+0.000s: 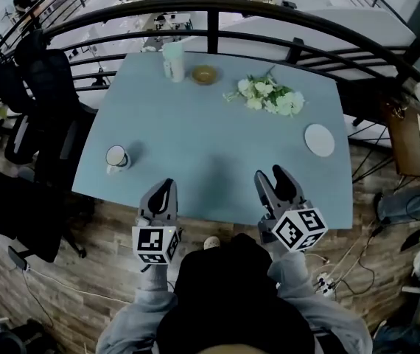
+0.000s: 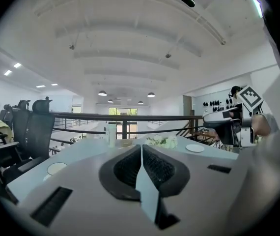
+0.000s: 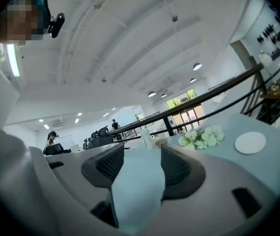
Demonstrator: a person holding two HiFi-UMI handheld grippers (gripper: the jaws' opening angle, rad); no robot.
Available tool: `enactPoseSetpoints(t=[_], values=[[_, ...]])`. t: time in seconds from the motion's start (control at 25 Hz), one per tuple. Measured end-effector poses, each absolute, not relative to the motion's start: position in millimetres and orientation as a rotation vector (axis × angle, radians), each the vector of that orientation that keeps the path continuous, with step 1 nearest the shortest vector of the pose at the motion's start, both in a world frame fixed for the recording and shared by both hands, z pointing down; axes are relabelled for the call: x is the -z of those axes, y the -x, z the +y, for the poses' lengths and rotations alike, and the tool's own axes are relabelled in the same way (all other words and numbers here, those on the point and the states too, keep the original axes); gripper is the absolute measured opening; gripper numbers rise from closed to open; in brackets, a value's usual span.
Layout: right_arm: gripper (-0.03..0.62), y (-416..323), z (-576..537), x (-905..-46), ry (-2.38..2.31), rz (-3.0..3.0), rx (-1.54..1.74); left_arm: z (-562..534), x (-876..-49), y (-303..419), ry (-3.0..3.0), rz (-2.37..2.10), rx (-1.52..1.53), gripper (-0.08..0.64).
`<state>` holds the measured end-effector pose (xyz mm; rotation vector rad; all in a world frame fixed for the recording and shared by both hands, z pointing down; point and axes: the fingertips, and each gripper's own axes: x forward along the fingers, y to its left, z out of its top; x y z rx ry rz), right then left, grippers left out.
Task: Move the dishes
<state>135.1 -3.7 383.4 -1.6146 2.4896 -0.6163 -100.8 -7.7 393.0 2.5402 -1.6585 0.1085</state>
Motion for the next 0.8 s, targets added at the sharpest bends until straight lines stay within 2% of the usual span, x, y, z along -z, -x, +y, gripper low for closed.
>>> enactPoseSetpoints(t=[0.24,0.56,0.8], values=[[0.23,-190.9,-12.9,-400.4,1.561,2.203,0.844,-30.4,-412.7,59.2,-2.579,-1.506,-0.168,0.025],[0.253,-315.1,-27.5,-417.7,1.504,1.647,1.067,-66.6,-425.0,-21.2,-2.686,-1.257,-0.222,0.025],[0.255,-403.1,-22.4,-472.9,1.468,1.246,1.139,-93.0,-436.8,-82.6,-2.758,-1.094,-0.284,0.025]])
